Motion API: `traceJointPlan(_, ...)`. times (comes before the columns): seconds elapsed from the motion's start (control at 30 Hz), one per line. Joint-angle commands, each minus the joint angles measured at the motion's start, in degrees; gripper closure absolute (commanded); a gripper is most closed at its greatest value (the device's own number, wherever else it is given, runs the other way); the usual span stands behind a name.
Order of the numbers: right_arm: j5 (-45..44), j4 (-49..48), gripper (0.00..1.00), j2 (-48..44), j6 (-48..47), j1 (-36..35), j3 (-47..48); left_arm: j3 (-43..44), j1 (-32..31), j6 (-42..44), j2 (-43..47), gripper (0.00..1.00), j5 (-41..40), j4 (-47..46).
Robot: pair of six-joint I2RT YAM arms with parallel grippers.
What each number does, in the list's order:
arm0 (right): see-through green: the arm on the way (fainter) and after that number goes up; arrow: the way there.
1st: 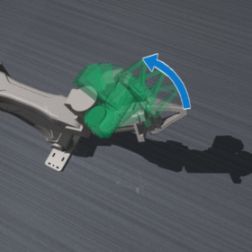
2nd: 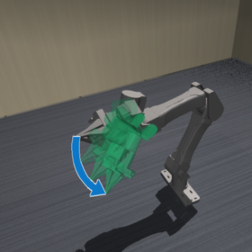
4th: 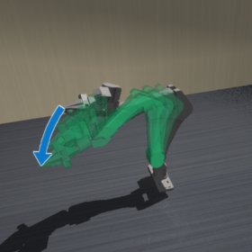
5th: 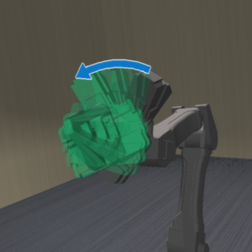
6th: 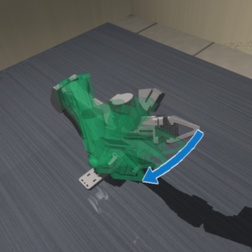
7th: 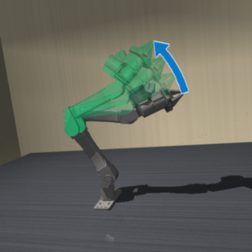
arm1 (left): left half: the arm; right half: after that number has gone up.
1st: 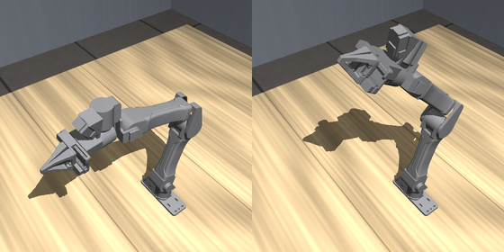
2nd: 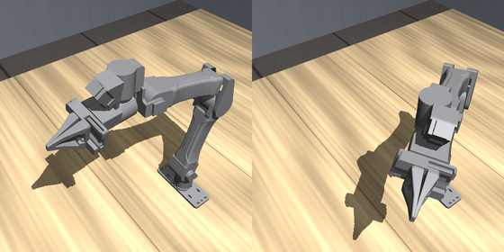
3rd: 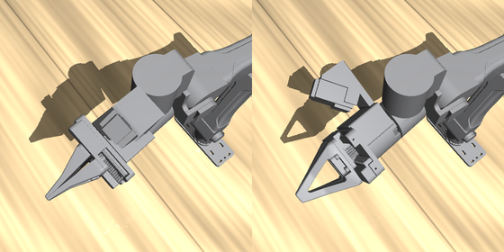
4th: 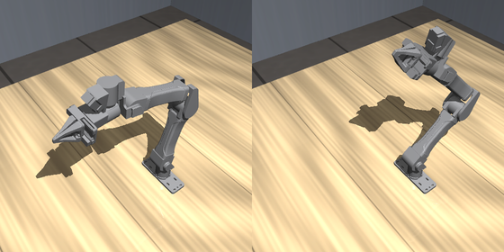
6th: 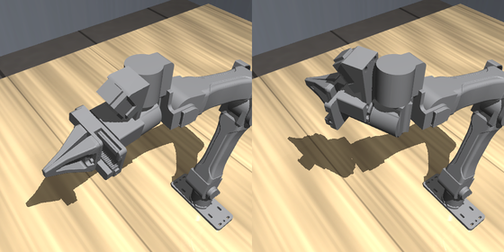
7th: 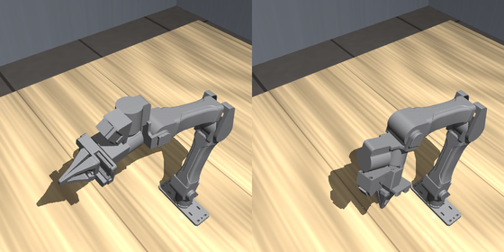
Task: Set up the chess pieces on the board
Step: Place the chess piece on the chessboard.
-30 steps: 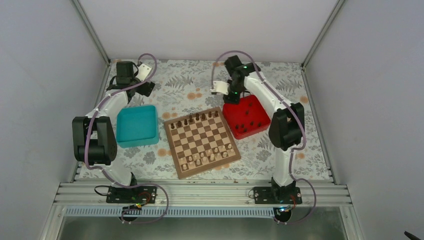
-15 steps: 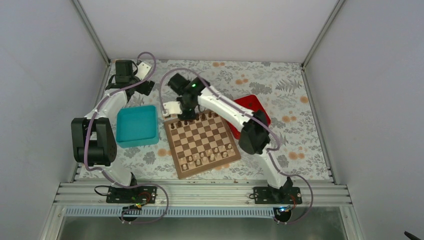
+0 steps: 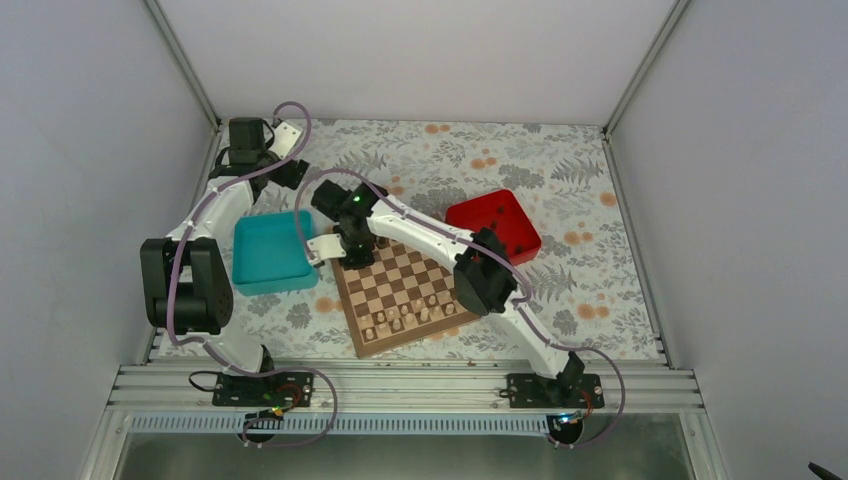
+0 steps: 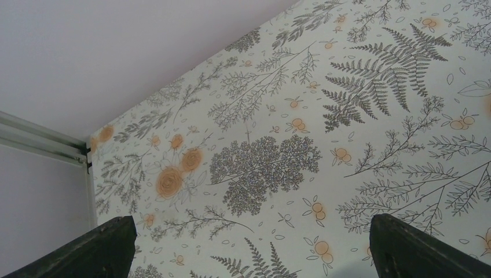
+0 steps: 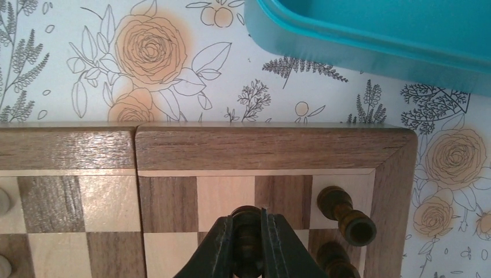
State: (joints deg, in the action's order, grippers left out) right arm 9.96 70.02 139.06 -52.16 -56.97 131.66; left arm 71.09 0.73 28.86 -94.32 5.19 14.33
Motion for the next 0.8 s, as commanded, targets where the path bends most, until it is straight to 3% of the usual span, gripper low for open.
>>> traceJointPlan(0.0, 0.48, -1.60, 0.92, 2.09, 0.83, -0.22, 1.42, 0.90, -0.13, -0.91, 1.86, 0.00, 1.14, -0.11)
traceJointPlan(0.77, -0.88, -3.61, 0.91, 3.67, 0.74, 0.70, 0.44, 0.37, -0.11, -1.02, 1.95, 0.00, 2.28, -0.44)
